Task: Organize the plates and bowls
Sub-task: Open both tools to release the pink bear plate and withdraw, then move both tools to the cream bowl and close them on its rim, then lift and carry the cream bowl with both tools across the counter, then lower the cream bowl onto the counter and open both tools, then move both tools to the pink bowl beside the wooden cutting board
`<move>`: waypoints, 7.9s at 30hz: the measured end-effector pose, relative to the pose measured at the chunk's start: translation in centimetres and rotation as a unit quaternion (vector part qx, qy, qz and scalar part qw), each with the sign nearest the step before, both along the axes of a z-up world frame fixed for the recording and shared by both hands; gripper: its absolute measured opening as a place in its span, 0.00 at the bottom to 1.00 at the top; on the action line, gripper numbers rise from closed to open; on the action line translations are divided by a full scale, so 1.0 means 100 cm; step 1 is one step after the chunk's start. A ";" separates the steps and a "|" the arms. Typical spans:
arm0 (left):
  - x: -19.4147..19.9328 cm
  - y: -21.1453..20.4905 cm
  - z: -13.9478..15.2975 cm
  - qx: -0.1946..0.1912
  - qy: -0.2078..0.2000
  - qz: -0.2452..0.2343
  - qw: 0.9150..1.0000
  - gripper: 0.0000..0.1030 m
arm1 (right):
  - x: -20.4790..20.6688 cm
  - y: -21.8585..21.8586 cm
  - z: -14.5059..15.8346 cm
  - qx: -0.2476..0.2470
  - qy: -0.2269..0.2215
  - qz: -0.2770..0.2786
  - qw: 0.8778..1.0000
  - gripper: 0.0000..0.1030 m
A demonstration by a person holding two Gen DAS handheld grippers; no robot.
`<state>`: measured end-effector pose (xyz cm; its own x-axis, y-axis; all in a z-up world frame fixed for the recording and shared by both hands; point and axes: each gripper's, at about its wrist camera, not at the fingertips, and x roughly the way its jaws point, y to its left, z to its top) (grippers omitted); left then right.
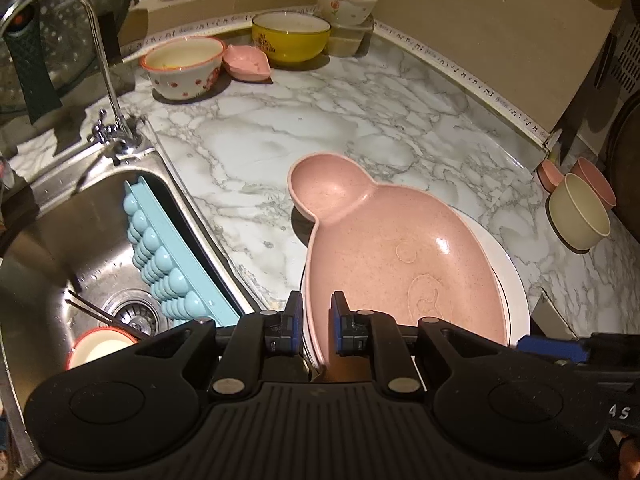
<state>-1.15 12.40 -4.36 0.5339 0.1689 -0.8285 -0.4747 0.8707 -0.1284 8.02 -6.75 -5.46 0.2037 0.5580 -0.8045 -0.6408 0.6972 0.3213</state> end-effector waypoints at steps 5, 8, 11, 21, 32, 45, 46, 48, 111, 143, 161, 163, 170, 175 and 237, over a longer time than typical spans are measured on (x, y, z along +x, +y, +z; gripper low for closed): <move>-0.005 -0.011 0.017 0.023 -0.025 -0.012 0.999 0.21 | 0.002 -0.006 0.012 0.015 -0.022 -0.002 1.000 0.36; -0.002 -0.023 0.028 0.039 -0.044 -0.027 0.998 0.26 | 0.003 -0.013 0.021 0.022 -0.040 -0.006 0.999 0.38; 0.004 -0.036 0.038 0.046 -0.062 -0.045 0.996 0.26 | 0.004 -0.021 0.029 0.029 -0.058 -0.014 0.998 0.47; 0.038 -0.083 0.061 0.049 -0.104 -0.117 0.987 0.27 | 0.014 -0.057 0.058 0.046 -0.131 -0.060 0.989 0.72; 0.089 -0.140 0.072 0.062 -0.157 -0.179 0.969 0.70 | 0.041 -0.113 0.069 0.042 -0.185 -0.152 0.970 0.97; 0.168 -0.188 0.056 0.066 -0.176 -0.202 0.961 0.79 | 0.096 -0.184 0.060 0.012 -0.228 -0.275 0.934 1.00; 0.175 -0.190 0.053 0.069 -0.174 -0.203 0.961 0.79 | 0.101 -0.187 0.058 0.008 -0.230 -0.279 0.932 1.00; 0.187 -0.193 0.047 0.066 -0.168 -0.203 0.962 0.79 | 0.110 -0.192 0.053 0.005 -0.235 -0.285 0.929 1.00; 0.253 -0.206 -0.009 0.002 -0.014 -0.197 0.980 0.08 | 0.183 -0.156 0.004 -0.045 -0.080 -0.229 0.969 0.08; 0.142 -0.124 0.059 0.038 -0.008 -0.138 0.990 0.08 | 0.099 -0.065 0.065 -0.011 -0.097 -0.113 0.989 0.08; 0.180 -0.149 0.014 0.010 0.028 -0.169 0.985 0.08 | 0.116 -0.084 0.031 -0.050 -0.074 -0.152 0.984 0.08; 0.188 -0.159 0.006 0.006 0.031 -0.178 0.984 0.08 | 0.121 -0.095 0.024 -0.056 -0.068 -0.164 0.983 0.08; 0.207 -0.185 -0.017 0.000 0.050 -0.201 0.978 0.08 | 0.132 -0.119 0.004 -0.077 -0.049 -0.191 0.977 0.08; 0.211 -0.196 -0.025 -0.004 0.061 -0.212 0.975 0.08 | 0.134 -0.132 -0.004 -0.084 -0.036 -0.195 0.977 0.08; 0.312 -0.243 0.033 0.015 -0.085 -0.250 0.964 0.73 | 0.212 -0.231 0.047 -0.044 -0.126 -0.305 0.943 0.98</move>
